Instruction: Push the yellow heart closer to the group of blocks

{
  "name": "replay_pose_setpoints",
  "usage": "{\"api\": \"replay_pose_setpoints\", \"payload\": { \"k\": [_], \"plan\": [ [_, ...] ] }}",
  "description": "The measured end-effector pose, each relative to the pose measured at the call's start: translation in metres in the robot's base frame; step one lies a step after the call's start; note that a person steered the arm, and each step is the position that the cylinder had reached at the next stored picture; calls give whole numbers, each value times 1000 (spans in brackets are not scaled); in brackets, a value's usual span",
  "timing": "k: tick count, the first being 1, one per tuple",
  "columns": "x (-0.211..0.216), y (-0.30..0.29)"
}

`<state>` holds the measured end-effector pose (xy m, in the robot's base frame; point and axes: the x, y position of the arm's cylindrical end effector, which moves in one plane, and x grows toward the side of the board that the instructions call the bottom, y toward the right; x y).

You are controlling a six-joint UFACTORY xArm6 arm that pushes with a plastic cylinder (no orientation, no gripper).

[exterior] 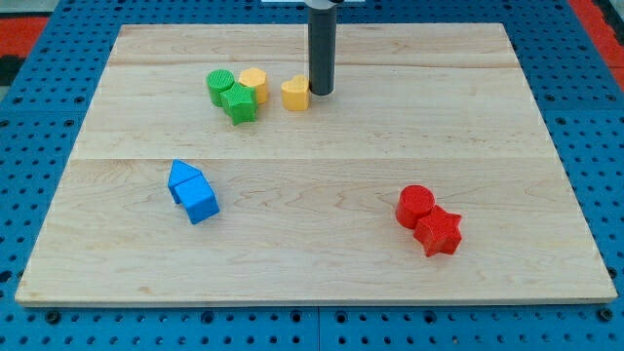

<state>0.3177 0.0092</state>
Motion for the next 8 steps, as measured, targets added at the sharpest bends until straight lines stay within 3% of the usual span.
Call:
{"api": "replay_pose_setpoints", "payload": {
  "k": [3,7,8],
  "plan": [
    [-5,-19],
    [19,-32],
    [45,54]
  ]
}}
